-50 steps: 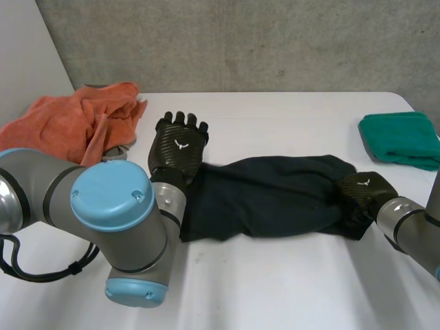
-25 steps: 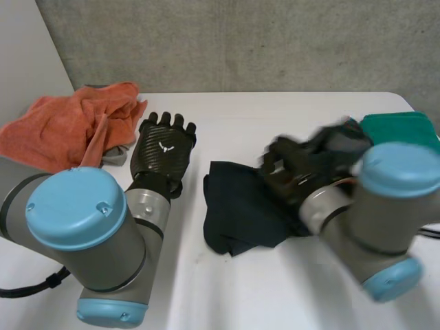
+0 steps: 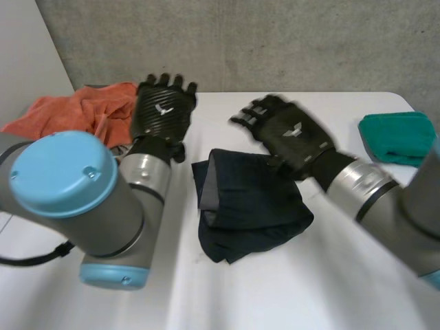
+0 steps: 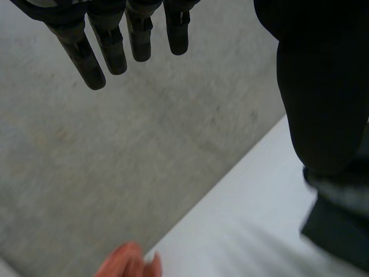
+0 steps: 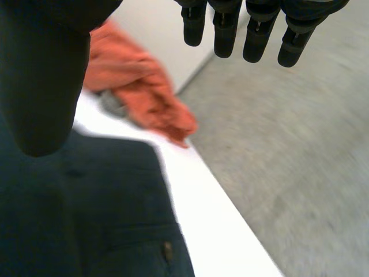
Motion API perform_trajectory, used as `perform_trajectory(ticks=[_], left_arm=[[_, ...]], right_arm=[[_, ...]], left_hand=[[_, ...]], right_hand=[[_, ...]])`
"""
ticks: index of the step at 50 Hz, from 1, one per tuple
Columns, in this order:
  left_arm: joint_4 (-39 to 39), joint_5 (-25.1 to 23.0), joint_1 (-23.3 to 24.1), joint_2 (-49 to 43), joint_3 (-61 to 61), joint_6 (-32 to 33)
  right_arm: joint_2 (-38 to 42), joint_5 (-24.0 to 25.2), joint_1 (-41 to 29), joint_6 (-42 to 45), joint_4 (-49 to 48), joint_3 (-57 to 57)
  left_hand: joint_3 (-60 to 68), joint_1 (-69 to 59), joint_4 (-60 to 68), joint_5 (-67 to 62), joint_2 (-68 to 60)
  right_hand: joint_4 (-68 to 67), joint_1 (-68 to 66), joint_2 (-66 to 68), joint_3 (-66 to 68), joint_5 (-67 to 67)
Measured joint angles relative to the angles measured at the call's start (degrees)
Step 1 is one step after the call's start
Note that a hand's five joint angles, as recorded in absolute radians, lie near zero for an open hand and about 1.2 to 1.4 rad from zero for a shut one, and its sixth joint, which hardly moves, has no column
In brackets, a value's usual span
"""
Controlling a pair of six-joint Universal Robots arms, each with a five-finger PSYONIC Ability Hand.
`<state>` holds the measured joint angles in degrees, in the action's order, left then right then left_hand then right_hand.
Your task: Fold the laundry.
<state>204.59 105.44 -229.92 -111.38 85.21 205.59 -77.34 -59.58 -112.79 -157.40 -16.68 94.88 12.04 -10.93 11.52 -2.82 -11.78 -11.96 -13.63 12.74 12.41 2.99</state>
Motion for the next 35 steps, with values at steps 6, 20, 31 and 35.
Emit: perform_trajectory(ticks=[6,20,31,35], left_arm=[[-0.71,-4.06,3.19,-5.0,-7.05,-3.2],[-22.56,-4.73,6.16,-24.66,-31.86,-7.46],[-40.14,0.72,5.91,-31.57,-38.66,-9.02],[-42.9,2.52,5.89,-32.2,-37.15,-8.27]], right_arm=[[-2.25,-0.7,6.68,-14.37,4.38,-1.91],[20.03,-5.14,7.72,-15.37,28.85,-27.47],[32.11,-5.67,3.6,-13.4,35.15,-35.68],[33.89,-5.81,2.22,-10.45,35.79,-35.31]], left_hand=[[0.0,0.0,0.0,0.0,0.0],[0.0,0.0,0.0,0.0,0.0],[0.0,0.0,0.0,0.0,0.0],[0.0,0.14,0.0,0.0,0.04]], right_hand=[[0.0,0.0,0.0,0.0,0.0],[0.0,0.0,0.0,0.0,-0.01],[0.0,-0.04,0.0,0.0,-0.01],[0.0,-0.04,-0.11,-0.6,-0.01]])
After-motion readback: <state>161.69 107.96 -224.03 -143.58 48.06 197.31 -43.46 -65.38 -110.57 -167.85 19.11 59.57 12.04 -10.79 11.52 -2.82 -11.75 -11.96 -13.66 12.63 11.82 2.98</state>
